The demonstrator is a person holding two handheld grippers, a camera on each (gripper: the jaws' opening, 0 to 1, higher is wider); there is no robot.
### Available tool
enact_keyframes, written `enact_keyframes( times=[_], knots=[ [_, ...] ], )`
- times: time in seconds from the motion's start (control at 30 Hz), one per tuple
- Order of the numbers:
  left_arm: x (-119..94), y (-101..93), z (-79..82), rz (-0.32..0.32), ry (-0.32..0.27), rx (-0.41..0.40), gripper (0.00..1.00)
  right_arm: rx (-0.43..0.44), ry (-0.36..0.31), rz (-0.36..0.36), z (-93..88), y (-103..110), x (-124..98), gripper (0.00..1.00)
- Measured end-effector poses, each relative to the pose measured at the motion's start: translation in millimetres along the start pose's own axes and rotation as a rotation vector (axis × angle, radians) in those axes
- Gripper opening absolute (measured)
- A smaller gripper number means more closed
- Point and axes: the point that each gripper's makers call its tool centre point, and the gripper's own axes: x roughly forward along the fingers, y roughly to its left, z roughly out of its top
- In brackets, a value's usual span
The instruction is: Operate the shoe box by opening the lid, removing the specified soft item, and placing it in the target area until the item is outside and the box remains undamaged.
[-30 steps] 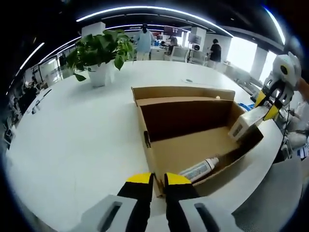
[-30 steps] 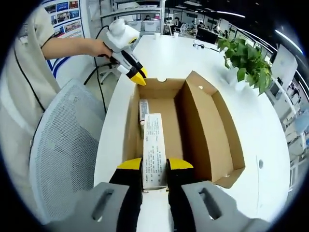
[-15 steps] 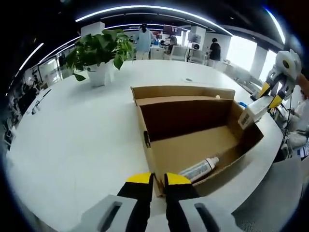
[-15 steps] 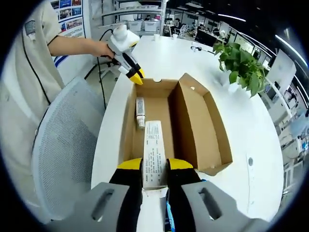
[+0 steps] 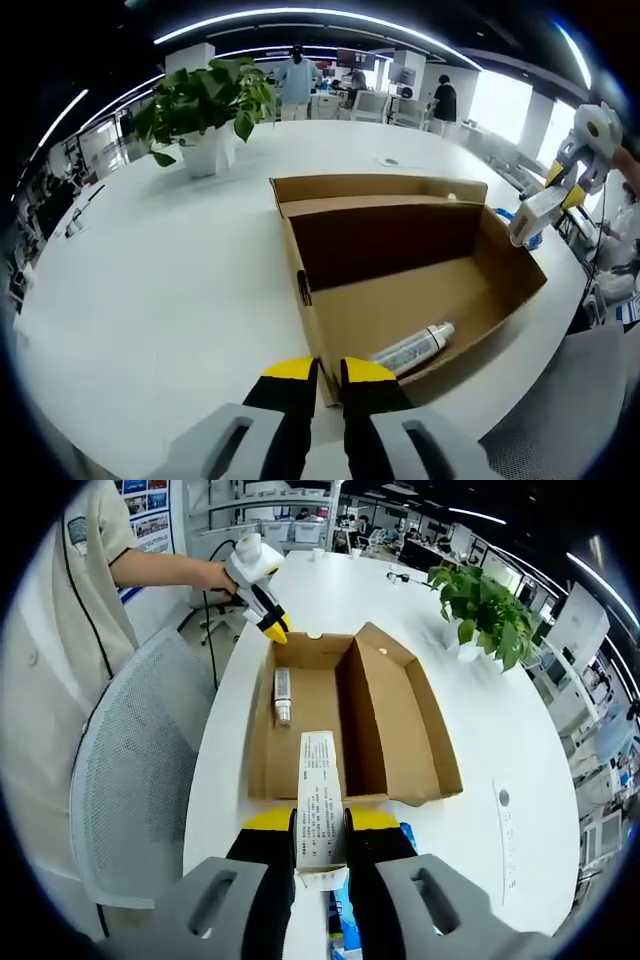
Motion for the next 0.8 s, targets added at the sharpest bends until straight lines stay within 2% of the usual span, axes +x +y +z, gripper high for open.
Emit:
enact_keyframes(
  times=[0.47,0.8],
  knots=[
    [1.0,1.3,0.1,0.009,0.014,0.004,0.09,0.005,0.028,-0.028,-36.9,-16.9,-23.9,0.16],
    [1.9,1.8,-0.2,0.008,0.031,0.01,0.09,0.024,0.041,-0.067,-67.2,-37.4,-39.3,0.16]
  ],
)
